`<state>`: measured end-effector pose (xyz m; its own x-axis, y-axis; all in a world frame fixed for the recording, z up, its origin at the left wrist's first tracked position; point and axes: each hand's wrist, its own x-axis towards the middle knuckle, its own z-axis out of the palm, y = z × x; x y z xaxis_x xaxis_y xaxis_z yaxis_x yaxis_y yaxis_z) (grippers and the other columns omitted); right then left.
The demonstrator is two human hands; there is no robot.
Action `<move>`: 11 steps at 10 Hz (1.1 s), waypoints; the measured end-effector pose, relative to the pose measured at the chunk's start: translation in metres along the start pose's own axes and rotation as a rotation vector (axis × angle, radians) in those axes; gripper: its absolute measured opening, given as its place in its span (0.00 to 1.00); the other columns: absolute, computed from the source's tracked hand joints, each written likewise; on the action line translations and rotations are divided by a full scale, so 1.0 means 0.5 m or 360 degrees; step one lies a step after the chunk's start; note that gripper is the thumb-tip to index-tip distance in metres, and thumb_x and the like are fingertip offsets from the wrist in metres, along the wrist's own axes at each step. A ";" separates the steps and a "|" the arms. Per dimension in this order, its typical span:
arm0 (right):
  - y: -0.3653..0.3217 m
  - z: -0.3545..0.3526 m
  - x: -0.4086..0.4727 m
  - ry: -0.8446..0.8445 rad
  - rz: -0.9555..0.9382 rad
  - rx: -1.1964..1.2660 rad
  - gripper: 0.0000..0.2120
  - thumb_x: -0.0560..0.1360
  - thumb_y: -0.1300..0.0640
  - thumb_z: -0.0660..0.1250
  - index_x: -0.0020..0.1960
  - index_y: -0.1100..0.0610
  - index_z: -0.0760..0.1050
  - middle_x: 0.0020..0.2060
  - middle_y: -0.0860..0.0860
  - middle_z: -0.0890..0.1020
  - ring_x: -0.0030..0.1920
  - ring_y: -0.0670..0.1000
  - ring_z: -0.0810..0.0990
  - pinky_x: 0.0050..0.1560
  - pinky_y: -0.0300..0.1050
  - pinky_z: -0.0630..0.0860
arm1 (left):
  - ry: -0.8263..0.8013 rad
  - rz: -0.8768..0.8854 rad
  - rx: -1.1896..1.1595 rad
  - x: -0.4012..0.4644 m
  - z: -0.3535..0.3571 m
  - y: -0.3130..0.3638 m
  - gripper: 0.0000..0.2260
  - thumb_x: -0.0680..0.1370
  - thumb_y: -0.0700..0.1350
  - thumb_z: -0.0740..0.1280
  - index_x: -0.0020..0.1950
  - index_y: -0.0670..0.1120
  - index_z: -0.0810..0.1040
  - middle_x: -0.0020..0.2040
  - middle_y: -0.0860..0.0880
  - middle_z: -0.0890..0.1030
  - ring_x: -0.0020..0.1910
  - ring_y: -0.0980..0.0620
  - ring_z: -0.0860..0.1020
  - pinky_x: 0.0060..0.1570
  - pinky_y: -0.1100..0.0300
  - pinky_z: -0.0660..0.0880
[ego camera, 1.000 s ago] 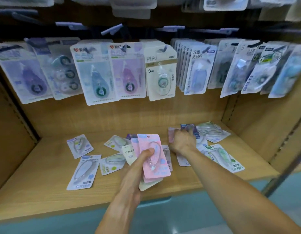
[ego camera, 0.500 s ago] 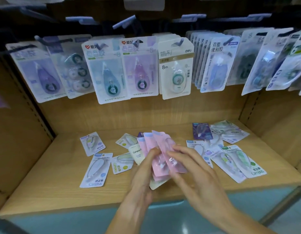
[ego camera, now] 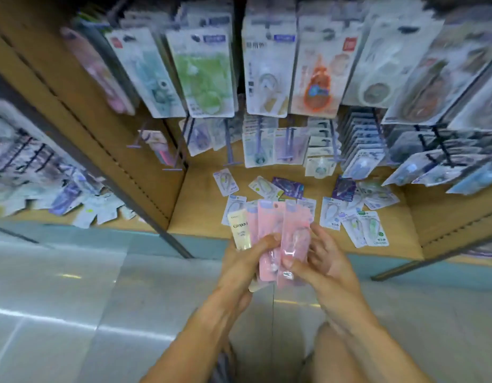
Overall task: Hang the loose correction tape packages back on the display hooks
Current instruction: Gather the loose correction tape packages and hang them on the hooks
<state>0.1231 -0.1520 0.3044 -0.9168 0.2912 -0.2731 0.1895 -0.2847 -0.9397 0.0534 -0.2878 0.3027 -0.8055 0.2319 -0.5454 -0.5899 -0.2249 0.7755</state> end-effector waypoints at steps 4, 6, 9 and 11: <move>-0.717 0.210 -0.305 -0.0473 0.0087 -0.0095 0.50 0.50 0.52 0.89 0.68 0.53 0.71 0.56 0.55 0.86 0.56 0.56 0.86 0.47 0.48 0.84 | 0.0045 0.0449 -0.0004 -0.564 0.123 0.554 0.31 0.61 0.50 0.81 0.63 0.44 0.83 0.55 0.42 0.88 0.52 0.42 0.87 0.45 0.50 0.83; -0.753 0.444 -0.291 -0.0957 0.0218 -0.0160 0.44 0.56 0.63 0.84 0.69 0.58 0.69 0.58 0.58 0.85 0.59 0.62 0.84 0.61 0.69 0.78 | 0.0550 0.0584 -0.0316 -0.674 -0.030 0.655 0.29 0.64 0.48 0.81 0.63 0.40 0.83 0.56 0.37 0.87 0.57 0.34 0.85 0.56 0.37 0.83; -0.684 0.984 -0.405 -0.1874 0.0133 -0.0588 0.47 0.53 0.54 0.86 0.67 0.53 0.69 0.53 0.55 0.88 0.55 0.58 0.86 0.60 0.62 0.81 | 0.1329 0.0974 -0.0828 -0.909 -0.420 0.750 0.20 0.65 0.42 0.79 0.57 0.42 0.86 0.51 0.38 0.88 0.45 0.41 0.88 0.36 0.50 0.84; -0.630 1.296 -0.438 -0.1857 0.0166 -0.0467 0.58 0.40 0.46 0.90 0.65 0.55 0.70 0.48 0.58 0.88 0.49 0.57 0.87 0.44 0.50 0.83 | 0.1225 0.1133 -0.0732 -0.922 -0.724 0.893 0.20 0.67 0.44 0.79 0.56 0.39 0.86 0.50 0.36 0.88 0.49 0.36 0.87 0.51 0.42 0.83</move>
<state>0.0365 -0.7182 0.7939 -0.6290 -0.7642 -0.1422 0.2153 0.0045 -0.9765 0.1408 -0.8378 0.7852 -0.6931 -0.6919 -0.2022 0.1765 -0.4348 0.8830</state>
